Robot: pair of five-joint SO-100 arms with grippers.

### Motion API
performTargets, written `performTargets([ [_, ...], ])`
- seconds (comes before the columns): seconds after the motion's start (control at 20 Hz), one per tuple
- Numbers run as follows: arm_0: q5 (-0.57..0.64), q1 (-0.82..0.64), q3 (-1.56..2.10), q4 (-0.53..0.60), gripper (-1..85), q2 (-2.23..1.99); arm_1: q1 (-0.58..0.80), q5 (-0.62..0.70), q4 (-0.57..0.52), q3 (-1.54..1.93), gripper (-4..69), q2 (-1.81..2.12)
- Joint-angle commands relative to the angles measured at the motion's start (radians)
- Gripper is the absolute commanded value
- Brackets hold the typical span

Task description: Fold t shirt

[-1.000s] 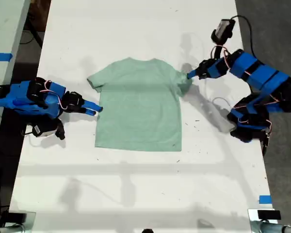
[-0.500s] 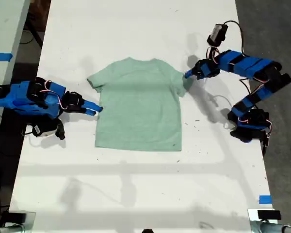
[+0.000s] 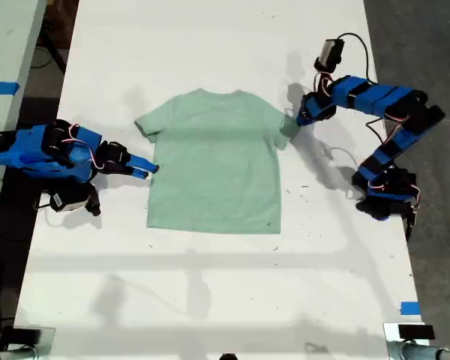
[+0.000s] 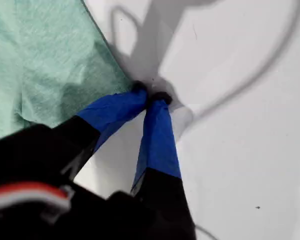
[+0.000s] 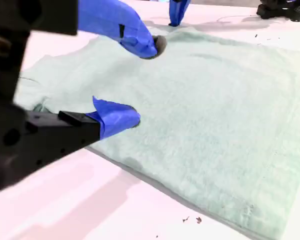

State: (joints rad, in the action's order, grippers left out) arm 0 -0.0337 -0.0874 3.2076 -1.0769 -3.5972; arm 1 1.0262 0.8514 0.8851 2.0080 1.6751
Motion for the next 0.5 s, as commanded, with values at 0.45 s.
performTargets([
  [0.45,0.005,-0.002,0.009,0.018,18.4,-0.009,-0.063,-0.028,-0.031,0.092,22.0,0.163],
])
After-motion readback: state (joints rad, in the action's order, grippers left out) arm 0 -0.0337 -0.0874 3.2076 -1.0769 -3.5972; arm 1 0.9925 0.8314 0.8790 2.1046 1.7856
